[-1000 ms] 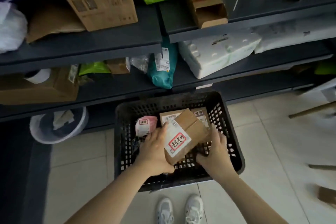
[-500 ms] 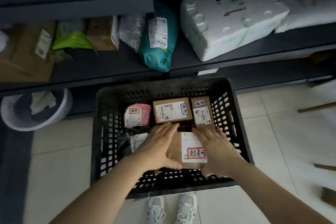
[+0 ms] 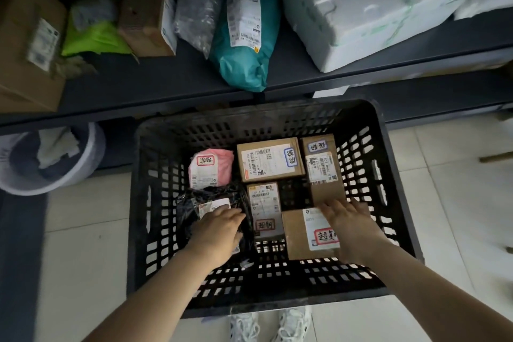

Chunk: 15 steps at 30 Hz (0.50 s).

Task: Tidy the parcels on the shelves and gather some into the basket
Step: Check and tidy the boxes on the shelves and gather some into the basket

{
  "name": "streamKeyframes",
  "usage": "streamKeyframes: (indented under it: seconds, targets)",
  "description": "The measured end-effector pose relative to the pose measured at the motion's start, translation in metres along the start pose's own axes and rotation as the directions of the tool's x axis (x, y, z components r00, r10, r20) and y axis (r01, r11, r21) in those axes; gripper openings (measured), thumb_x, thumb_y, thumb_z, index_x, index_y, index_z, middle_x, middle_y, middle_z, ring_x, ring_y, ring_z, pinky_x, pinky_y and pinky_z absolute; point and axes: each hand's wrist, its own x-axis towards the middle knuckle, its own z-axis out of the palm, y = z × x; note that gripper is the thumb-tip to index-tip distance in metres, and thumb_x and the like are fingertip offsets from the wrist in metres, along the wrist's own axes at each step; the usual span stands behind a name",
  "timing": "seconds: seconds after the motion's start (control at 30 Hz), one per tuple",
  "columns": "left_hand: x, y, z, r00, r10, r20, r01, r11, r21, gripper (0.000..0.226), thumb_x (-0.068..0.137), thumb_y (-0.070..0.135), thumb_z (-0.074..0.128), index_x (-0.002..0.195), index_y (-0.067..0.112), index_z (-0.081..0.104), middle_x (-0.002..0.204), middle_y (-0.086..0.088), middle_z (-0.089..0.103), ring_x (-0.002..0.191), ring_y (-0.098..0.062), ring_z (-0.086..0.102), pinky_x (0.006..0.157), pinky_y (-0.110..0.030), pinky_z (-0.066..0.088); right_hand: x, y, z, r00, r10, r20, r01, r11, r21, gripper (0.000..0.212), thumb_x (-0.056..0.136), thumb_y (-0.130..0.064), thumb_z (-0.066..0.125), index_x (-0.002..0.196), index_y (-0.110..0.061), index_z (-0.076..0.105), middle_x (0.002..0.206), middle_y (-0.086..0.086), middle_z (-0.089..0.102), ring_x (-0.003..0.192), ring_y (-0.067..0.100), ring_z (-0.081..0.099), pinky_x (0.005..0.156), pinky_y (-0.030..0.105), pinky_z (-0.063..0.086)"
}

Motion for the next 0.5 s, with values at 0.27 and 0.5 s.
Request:
streamKeyframes:
  seconds: [0.27, 0.5]
  targets:
    - [0.004, 0.002, 0.020, 1.000, 0.022, -0.001, -0.022, 0.999, -0.035, 0.051, 0.099, 0.030, 0.042, 0.147, 0.021, 0.030, 0.154, 0.007, 0.026, 0.142, -0.014, 0.017, 0.118, -0.030, 0.014, 0.018, -0.002, 0.030, 1.000, 0.006, 0.014, -0.007, 0.996, 0.086, 0.105, 0.072, -0.033, 0.074, 0.150, -0.020, 0.005, 0.152, 0.000, 0.016, 0.142, 0.023, 0.017, 0.118, 0.045, 0.007]
    - [0.003, -0.007, 0.029, 1.000, -0.005, -0.001, 0.005, 1.000, -0.019, 0.052, 0.099, 0.032, 0.043, 0.147, 0.022, 0.029, 0.155, 0.006, 0.024, 0.143, -0.015, 0.015, 0.118, -0.030, 0.013, 0.027, -0.001, 0.033, 1.000, -0.002, 0.028, -0.001, 0.992, 0.124, 0.091, 0.083, -0.034, 0.067, 0.151, -0.021, 0.008, 0.153, 0.001, 0.017, 0.144, 0.021, 0.015, 0.117, 0.040, 0.015]
